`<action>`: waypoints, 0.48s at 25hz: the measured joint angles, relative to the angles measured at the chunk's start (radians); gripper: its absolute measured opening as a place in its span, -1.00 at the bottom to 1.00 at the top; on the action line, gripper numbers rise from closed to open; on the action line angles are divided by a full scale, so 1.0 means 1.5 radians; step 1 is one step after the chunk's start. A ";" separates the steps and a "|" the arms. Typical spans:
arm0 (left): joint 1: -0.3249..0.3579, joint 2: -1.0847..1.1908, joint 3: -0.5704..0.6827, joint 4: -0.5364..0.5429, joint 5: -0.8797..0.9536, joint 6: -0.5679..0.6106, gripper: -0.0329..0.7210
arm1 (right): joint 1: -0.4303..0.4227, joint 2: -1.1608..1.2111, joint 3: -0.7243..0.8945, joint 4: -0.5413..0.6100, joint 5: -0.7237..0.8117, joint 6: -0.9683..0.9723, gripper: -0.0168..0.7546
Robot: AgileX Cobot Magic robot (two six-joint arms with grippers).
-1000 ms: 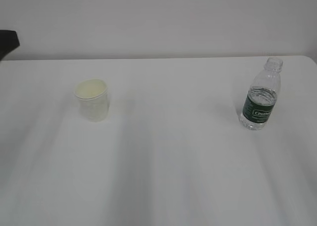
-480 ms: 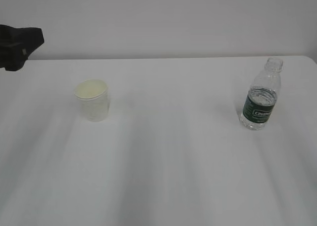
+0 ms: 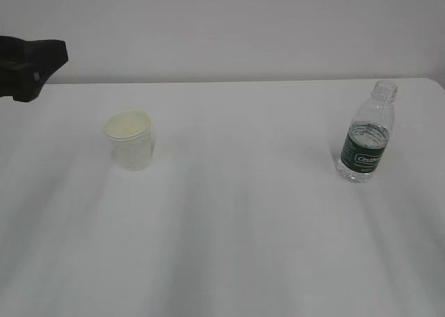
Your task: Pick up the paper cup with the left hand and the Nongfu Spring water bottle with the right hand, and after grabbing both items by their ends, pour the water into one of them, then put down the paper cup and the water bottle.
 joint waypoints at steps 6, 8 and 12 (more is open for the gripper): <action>0.000 0.006 0.000 0.005 -0.008 0.000 0.62 | 0.000 0.054 0.000 0.027 -0.005 0.004 0.53; 0.000 0.006 0.005 0.005 -0.036 0.000 0.62 | 0.000 0.061 0.000 0.038 -0.015 0.006 0.53; 0.000 0.006 0.039 -0.028 -0.085 0.000 0.62 | 0.000 0.063 0.000 0.046 -0.045 0.006 0.53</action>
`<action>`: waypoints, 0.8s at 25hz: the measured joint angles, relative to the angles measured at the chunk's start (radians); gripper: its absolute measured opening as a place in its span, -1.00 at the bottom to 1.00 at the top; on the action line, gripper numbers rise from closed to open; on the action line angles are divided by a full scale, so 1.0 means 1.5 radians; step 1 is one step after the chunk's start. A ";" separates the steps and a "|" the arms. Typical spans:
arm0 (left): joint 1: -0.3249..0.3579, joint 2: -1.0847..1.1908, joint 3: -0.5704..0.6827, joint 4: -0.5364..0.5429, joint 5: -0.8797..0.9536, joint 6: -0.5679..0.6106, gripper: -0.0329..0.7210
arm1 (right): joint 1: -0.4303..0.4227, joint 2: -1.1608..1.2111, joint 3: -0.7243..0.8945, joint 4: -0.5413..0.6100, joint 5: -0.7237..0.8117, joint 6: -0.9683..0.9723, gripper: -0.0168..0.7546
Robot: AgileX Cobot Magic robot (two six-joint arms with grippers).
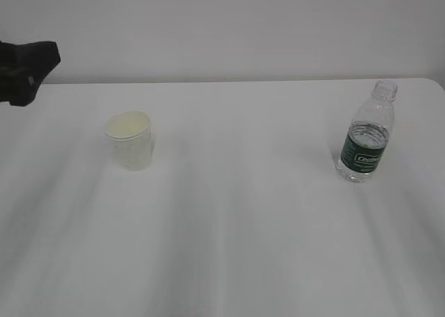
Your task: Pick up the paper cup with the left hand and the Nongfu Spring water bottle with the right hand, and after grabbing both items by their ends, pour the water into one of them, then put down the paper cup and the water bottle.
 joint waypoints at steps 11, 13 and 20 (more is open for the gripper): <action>0.000 0.000 0.077 -0.033 -0.076 0.000 0.60 | 0.000 0.002 0.090 0.040 -0.043 0.000 0.53; 0.000 0.000 0.078 -0.033 -0.079 0.000 0.60 | 0.000 0.002 0.104 0.048 -0.044 0.000 0.53; 0.000 0.030 0.078 -0.034 -0.081 0.000 0.57 | 0.000 0.002 0.152 0.054 -0.078 0.000 0.53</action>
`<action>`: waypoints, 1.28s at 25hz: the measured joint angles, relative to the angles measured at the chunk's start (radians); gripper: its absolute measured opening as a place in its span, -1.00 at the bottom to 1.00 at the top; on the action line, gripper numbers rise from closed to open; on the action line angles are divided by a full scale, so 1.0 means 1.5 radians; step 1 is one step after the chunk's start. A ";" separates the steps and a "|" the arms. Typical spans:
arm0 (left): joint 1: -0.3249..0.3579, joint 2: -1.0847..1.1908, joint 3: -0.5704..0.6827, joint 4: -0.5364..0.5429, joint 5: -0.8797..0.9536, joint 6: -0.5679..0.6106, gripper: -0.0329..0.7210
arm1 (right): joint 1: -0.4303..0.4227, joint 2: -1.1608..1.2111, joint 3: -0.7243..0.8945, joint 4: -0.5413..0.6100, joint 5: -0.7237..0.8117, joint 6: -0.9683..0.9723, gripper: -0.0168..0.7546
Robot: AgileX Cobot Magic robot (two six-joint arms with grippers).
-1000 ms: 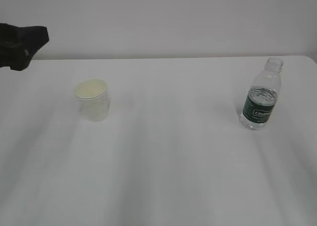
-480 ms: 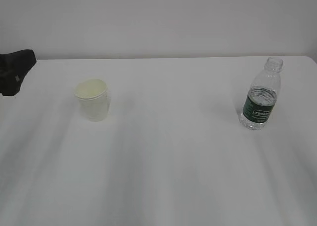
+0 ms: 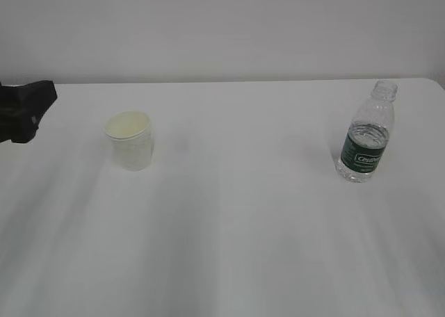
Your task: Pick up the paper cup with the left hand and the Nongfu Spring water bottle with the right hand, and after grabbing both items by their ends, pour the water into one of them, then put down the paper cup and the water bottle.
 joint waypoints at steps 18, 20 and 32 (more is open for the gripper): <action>0.000 0.082 0.000 0.000 -0.005 0.000 0.51 | 0.000 0.028 0.057 0.020 -0.105 0.002 0.53; 0.000 0.082 0.002 0.000 -0.018 0.000 0.51 | 0.000 0.036 0.057 0.021 -0.163 0.003 0.53; 0.000 0.182 0.058 0.085 -0.247 -0.070 0.43 | 0.000 0.287 0.057 -0.086 -0.421 0.054 0.53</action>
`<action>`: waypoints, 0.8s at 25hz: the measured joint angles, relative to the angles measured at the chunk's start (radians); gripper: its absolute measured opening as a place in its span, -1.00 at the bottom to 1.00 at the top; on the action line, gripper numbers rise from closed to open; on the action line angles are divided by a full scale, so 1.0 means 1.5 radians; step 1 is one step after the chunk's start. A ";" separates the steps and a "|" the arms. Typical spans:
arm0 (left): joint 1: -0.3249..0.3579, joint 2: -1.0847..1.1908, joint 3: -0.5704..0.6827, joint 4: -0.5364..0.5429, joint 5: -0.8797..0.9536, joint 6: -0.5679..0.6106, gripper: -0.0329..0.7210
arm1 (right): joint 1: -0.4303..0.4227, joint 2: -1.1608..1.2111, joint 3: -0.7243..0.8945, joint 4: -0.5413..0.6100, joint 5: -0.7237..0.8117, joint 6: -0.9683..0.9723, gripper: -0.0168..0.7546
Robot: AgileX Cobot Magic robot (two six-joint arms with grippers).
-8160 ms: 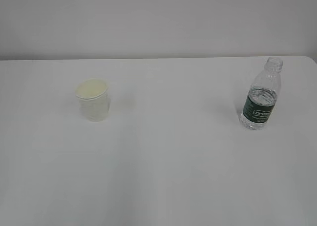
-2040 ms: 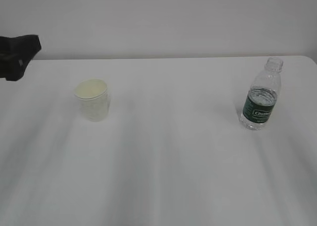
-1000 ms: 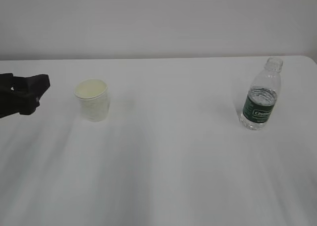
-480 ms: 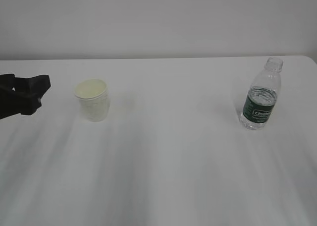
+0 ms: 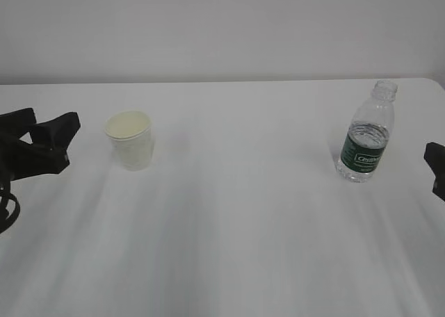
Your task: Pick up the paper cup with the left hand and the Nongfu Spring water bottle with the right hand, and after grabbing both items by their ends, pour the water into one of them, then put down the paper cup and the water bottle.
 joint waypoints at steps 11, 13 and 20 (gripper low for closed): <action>0.000 0.054 0.003 0.021 -0.037 -0.005 0.42 | 0.000 0.107 0.000 -0.069 -0.091 0.062 0.53; 0.000 0.057 0.012 0.027 -0.050 -0.007 0.42 | 0.000 0.126 0.000 -0.097 -0.096 0.076 0.53; 0.000 0.111 0.049 0.050 -0.130 -0.062 0.42 | 0.000 0.199 0.062 -0.118 -0.296 0.103 0.53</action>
